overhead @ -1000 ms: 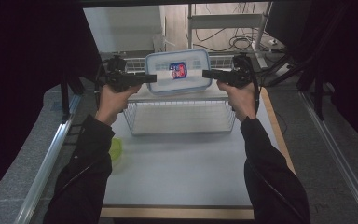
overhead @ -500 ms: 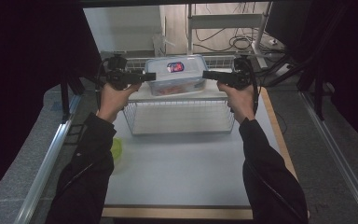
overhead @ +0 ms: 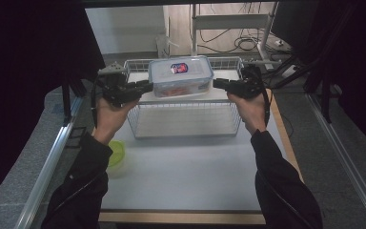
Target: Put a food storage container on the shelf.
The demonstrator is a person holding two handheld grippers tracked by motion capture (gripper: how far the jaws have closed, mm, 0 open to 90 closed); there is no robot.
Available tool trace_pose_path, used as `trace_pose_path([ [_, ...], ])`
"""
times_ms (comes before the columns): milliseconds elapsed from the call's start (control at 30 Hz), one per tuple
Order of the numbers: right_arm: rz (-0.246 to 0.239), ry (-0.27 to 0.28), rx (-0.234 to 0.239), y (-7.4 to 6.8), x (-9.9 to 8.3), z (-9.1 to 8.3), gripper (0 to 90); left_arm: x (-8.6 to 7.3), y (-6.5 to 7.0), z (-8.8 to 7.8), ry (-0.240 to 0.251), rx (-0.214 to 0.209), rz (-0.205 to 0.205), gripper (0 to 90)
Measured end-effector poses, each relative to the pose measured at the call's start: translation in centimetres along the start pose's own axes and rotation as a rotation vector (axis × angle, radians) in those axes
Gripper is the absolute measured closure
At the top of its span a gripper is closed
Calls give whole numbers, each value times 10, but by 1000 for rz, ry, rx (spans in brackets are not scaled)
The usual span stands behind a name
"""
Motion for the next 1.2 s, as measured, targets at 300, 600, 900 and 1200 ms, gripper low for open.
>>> trace_pose_path([
  [300, -69, -65, -8, -9, -8, 20, 883, -9, -5, 31, -79, 28, 3, 837],
  [600, -52, -61, -31, -6, -6, 33, 883, -1, -15, 43, -101, 59, -24, 837],
  [900, -46, -58, -33, -5, -5, 34, 882, 3, -8, 46, -109, 55, 0, 841],
  [1200, -83, -53, -16, -14, -14, 25, 737, -8, 11, 37, -82, 9, 38, 687],
])
Point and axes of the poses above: each handheld gripper's, and its own axes: z roughly forward along the jaws, x roughly out of its top, y roughly to its right, the point moved 6 cm from there along z, roughly forward along the jaws, and after that the axes turned 4 degrees about -y, right-handed, at the moved point
